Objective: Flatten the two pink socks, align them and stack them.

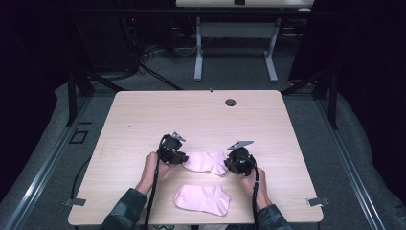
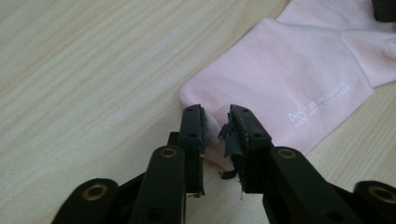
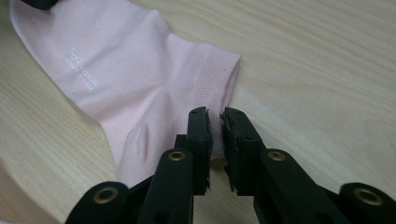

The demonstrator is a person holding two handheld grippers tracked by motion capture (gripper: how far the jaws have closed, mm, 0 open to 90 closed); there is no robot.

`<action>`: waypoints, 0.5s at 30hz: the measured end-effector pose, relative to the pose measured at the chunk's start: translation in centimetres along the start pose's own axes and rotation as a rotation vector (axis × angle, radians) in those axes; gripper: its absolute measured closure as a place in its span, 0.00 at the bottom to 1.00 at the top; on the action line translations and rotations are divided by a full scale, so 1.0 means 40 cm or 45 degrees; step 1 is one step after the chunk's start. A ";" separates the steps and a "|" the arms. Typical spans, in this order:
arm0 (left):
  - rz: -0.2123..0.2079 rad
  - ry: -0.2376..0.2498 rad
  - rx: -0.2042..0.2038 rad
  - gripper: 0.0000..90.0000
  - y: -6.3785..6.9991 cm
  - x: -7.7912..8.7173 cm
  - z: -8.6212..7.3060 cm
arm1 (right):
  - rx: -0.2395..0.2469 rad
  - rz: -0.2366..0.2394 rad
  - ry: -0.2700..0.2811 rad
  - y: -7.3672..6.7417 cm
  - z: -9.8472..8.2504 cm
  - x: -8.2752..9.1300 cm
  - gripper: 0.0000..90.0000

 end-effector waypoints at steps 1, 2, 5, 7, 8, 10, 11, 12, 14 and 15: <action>-0.003 -0.004 -0.003 0.86 0.000 -0.002 -0.001 | -0.002 0.002 0.000 0.000 0.000 0.000 0.91; -0.001 -0.010 0.000 0.87 0.000 -0.004 -0.003 | -0.004 0.004 0.001 0.000 0.000 -0.001 0.91; -0.001 -0.014 0.008 0.93 -0.001 -0.004 -0.007 | -0.013 0.021 0.003 0.002 -0.001 -0.003 0.92; -0.001 -0.014 0.008 0.95 0.000 -0.005 -0.010 | -0.032 0.036 0.013 0.003 -0.002 -0.004 0.93; -0.005 -0.011 0.014 0.96 0.001 -0.005 -0.011 | -0.029 0.036 0.005 0.005 -0.003 -0.003 0.93; -0.002 -0.015 0.015 0.97 0.003 -0.004 -0.012 | -0.027 0.037 0.009 0.006 -0.005 -0.002 0.93; -0.002 -0.018 0.015 0.97 0.005 -0.003 -0.013 | -0.025 0.036 0.010 0.007 -0.006 -0.001 0.93; 0.003 -0.014 0.012 0.97 0.007 -0.003 -0.015 | -0.025 0.032 0.012 0.006 -0.006 0.000 0.93; 0.003 -0.015 0.010 0.97 0.011 -0.001 -0.020 | -0.028 0.034 0.012 0.006 -0.010 0.003 0.93; -0.002 -0.014 0.013 0.97 0.013 0.000 -0.023 | -0.036 0.035 0.019 0.006 -0.012 0.003 0.93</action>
Point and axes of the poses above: each handheld gripper's, and its own axes: x roughly backward along the jaws, z roughly out of its top, y roughly to its right, the point moved 3 cm from there along -x, roughly forward along the jaws, and after that the axes turned 8 degrees about -z, right-handed, at the moved point
